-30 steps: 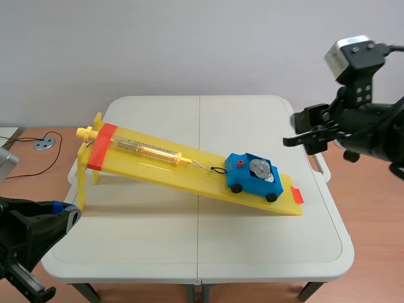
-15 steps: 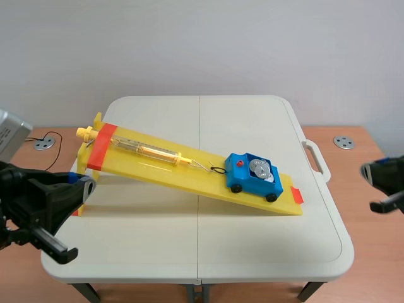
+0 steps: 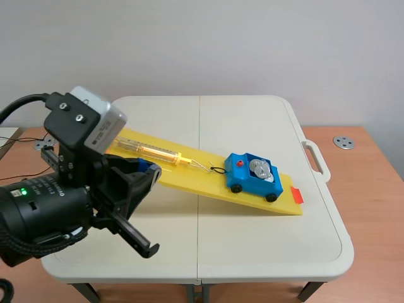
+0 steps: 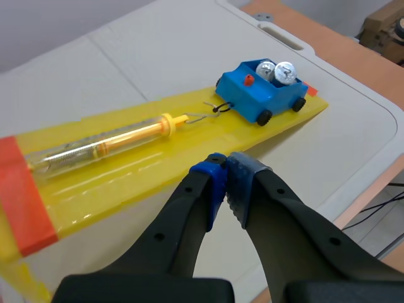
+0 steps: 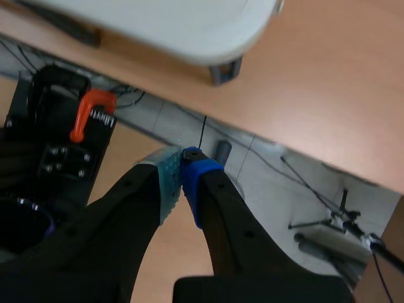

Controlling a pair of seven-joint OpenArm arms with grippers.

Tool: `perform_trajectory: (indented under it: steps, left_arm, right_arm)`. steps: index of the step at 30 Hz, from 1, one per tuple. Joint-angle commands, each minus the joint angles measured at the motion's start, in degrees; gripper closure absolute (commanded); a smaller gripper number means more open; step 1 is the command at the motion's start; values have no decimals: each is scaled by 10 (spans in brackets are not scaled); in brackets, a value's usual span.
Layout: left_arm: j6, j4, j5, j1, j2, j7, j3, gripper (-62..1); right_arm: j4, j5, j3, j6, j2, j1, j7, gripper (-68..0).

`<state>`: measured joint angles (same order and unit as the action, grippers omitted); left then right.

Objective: Place the four metal weights on the blue cart on the ramp.

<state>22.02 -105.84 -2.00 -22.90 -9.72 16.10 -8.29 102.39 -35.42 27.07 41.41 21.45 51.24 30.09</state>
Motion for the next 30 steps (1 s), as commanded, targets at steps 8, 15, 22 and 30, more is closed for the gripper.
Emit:
perform_trajectory:
  steps: [8, 15, 22, 30]
  left_arm:
    - [-65, -32, 44, 51, 36, -58, -15, -27]
    - [-91, 16, 64, 89, 61, -60, -17, -27]
    - [-108, 67, 83, 136, 72, -62, -19, -27]
    - [-125, 114, 92, 172, 71, -67, -19, -27]
  right_arm:
    - [75, -40, 56, 13, 2, 113, -53, -6]
    - [74, -38, 64, 13, -11, 159, -49, -6]
    - [74, -31, 64, 13, -11, 176, -38, -6]
    - [74, -27, 64, 13, -12, 175, -39, -6]
